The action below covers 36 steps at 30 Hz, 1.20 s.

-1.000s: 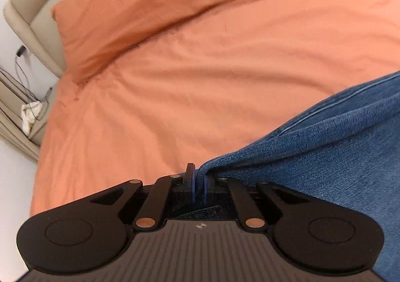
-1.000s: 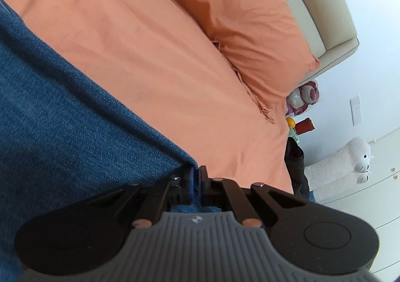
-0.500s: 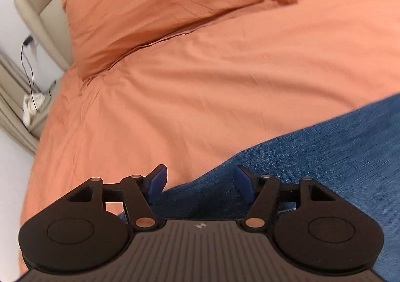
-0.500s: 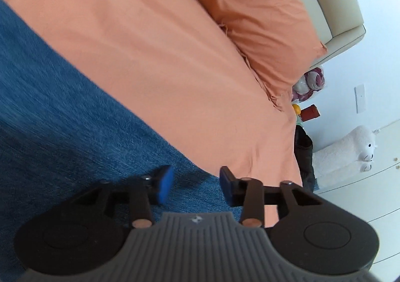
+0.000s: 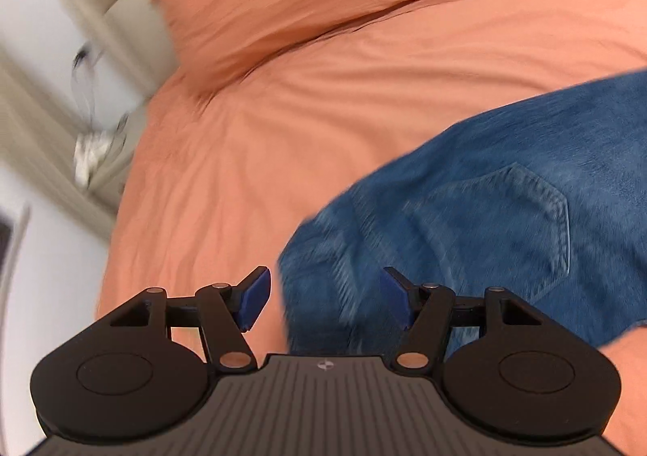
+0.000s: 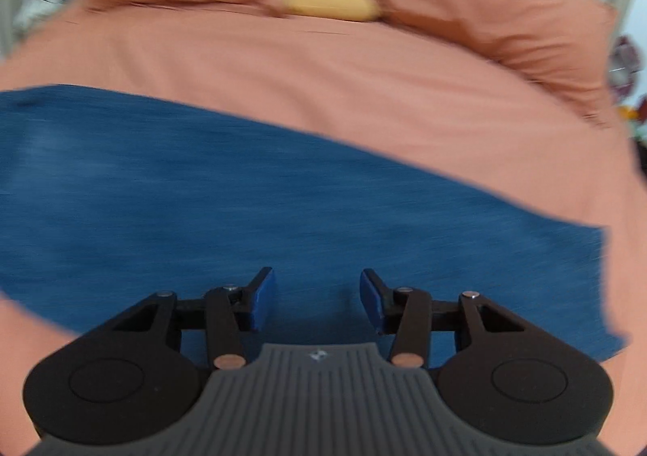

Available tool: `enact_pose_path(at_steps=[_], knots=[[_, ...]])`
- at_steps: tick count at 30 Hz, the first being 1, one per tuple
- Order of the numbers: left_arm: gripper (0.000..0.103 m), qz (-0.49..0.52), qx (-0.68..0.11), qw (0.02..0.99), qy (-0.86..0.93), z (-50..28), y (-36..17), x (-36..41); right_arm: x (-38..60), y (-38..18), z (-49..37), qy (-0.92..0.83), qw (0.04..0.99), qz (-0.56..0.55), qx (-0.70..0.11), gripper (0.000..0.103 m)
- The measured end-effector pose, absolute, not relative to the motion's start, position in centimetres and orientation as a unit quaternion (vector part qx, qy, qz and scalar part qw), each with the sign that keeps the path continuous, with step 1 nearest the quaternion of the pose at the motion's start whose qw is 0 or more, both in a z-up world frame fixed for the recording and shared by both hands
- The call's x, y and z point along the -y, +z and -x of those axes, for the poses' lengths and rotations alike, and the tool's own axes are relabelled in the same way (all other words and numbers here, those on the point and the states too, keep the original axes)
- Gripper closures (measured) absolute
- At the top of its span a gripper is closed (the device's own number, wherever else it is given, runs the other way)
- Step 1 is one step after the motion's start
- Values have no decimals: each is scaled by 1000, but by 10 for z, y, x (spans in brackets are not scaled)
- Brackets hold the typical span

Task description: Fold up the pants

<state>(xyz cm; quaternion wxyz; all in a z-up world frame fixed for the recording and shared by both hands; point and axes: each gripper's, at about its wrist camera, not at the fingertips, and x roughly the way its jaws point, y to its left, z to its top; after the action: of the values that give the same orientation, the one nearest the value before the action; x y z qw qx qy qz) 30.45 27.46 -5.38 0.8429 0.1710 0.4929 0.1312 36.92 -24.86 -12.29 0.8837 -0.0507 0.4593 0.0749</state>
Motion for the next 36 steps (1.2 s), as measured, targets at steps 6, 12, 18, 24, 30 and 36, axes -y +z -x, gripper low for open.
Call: enact_pose_path(at_steps=[6,12,18,24,30,36], knots=[[29,-1,-496,857,143,-253,-57,-312,142,-125,-308,195,867,-20,-459,64],[29,77,-494,855,137,-221,-80,-321,62,-149,-280,246,845,-33,-473,73],[29,182,-468,856,123,-212,-101,-343,20,-163,-289,244,863,6,-443,73],[24,302,-418,844,144,-214,-130,-372,4,-168,-302,241,863,49,-441,73],[20,368,-383,830,169,-230,-152,-389,5,-188,-315,246,851,56,-460,80],[69,329,-381,840,204,-246,-143,-387,11,-181,-323,261,842,48,-470,94]])
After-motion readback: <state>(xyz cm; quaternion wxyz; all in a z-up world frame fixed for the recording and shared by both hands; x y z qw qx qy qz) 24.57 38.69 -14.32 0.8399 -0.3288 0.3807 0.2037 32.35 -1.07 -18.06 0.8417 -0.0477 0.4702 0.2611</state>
